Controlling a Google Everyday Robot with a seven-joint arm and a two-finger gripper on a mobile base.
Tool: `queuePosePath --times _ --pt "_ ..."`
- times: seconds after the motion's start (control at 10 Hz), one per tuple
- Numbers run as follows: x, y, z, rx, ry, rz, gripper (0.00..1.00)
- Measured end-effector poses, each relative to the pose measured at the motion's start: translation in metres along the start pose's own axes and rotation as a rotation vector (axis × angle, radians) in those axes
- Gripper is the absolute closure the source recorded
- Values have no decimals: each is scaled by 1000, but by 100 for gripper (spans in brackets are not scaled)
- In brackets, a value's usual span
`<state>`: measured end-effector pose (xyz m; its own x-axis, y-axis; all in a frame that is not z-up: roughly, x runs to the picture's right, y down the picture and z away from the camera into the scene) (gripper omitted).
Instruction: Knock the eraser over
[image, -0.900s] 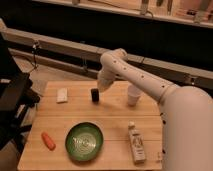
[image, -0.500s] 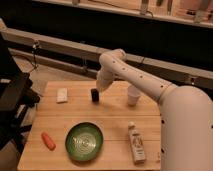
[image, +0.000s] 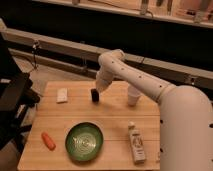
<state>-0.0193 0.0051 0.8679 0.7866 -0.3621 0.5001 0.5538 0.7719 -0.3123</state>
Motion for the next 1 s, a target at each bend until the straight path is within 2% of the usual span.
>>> queuePosePath --times 1.0 --pt "-2 -5 5 4 0 -13 100"
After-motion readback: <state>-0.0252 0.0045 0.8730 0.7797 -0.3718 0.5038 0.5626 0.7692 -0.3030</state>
